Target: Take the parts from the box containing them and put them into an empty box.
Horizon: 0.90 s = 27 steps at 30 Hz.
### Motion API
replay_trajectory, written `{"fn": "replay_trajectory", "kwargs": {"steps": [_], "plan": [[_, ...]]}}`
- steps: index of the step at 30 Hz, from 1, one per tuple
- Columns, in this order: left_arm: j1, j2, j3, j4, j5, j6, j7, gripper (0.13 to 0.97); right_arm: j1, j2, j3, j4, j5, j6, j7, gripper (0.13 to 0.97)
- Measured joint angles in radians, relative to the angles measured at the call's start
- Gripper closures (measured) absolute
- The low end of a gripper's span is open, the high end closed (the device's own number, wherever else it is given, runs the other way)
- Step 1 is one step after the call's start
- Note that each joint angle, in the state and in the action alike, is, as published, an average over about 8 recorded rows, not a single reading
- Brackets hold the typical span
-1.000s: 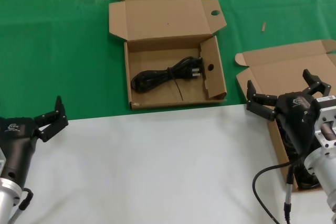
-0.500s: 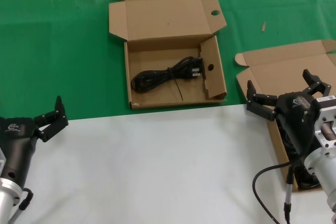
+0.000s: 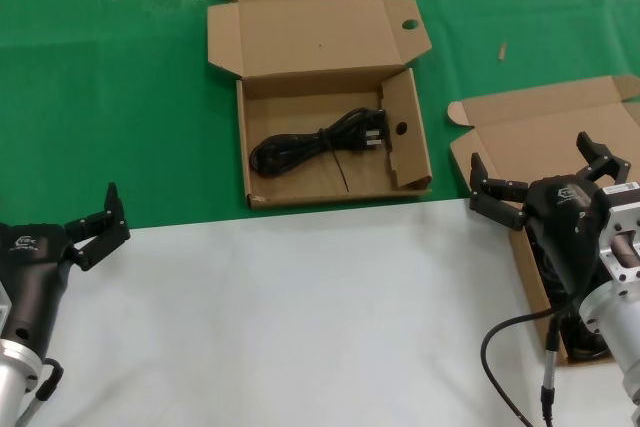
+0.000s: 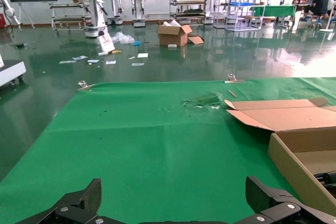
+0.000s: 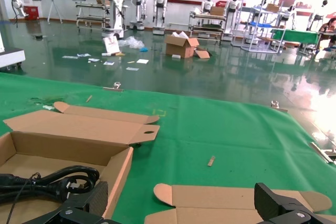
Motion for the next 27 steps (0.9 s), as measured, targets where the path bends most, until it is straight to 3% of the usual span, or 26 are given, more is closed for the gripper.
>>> {"fn": "replay_trajectory", "kwargs": {"steps": [27], "plan": [[0.0,0.0,0.0,0.0,0.0,0.0,0.0,0.132,0.0,0.0,0.0,0.0,0.0,0.0,0.0,0.129]]}}
